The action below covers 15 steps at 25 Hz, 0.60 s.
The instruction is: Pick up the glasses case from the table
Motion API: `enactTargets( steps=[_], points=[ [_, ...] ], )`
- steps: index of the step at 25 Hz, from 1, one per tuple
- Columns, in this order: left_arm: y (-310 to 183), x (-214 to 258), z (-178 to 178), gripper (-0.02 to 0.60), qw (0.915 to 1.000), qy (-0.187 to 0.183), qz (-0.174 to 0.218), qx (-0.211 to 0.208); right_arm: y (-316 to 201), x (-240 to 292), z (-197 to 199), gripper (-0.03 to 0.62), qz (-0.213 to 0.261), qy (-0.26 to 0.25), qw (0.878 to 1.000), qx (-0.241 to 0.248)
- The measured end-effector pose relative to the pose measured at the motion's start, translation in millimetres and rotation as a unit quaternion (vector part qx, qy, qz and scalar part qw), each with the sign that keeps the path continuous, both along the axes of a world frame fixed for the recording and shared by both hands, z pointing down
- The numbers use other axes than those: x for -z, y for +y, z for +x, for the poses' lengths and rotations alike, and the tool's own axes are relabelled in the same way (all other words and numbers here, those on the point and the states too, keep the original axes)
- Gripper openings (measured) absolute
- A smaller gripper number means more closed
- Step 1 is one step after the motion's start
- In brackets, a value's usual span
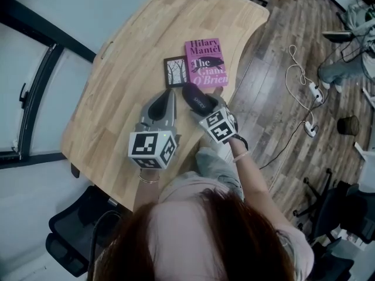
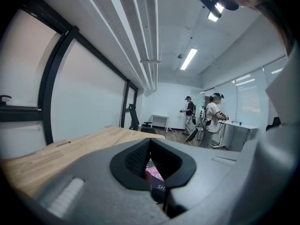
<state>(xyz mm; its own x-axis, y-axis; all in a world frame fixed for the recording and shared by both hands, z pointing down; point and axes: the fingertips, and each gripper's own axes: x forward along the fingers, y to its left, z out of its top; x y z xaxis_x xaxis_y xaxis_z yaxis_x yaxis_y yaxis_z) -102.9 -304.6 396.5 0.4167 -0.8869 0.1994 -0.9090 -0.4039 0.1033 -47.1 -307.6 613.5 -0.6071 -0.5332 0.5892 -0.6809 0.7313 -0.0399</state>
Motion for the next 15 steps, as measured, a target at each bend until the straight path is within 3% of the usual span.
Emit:
enactTargets(
  steps=[15],
  points=[
    [44.0, 24.5, 13.3, 0.009, 0.9993, -0.002, 0.032, -0.019, 24.0, 68.8, 30.4, 0.35, 0.051, -0.047, 0.994, -0.087]
  ],
)
